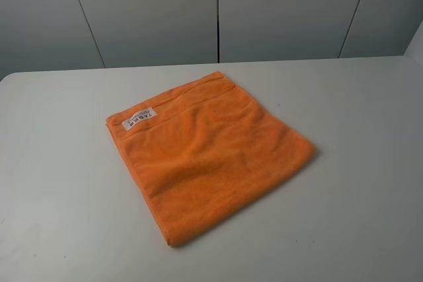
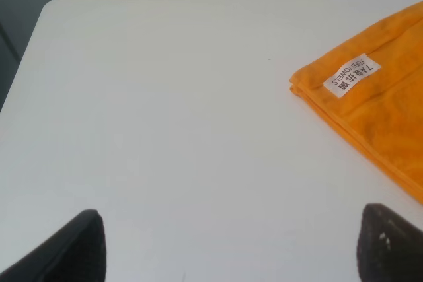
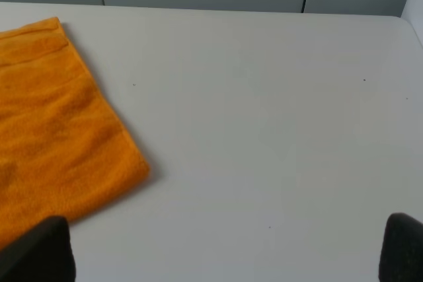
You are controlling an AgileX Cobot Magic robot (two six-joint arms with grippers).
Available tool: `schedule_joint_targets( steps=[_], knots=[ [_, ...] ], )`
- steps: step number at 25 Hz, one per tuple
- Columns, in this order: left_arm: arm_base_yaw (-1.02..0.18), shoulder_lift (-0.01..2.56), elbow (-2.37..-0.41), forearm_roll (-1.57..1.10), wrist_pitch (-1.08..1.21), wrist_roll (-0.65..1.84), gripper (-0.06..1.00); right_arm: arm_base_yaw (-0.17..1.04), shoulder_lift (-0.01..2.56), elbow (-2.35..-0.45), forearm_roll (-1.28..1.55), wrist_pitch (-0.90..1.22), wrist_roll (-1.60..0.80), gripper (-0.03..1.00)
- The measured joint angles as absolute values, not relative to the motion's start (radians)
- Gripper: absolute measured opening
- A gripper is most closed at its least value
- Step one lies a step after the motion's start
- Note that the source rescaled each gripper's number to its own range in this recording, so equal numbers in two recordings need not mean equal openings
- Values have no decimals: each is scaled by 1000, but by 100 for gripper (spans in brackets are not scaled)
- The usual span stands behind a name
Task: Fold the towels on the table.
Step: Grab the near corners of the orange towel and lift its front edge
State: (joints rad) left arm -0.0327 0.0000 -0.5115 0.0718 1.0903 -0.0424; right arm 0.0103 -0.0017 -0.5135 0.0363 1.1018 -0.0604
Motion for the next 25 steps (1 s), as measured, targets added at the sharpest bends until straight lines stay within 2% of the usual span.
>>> schedule_joint_targets(
  steps=[25],
  knots=[
    [-33,0,-512,78,1090,-42,98,10,-2,-514,36,1102,-60,100]
  ],
)
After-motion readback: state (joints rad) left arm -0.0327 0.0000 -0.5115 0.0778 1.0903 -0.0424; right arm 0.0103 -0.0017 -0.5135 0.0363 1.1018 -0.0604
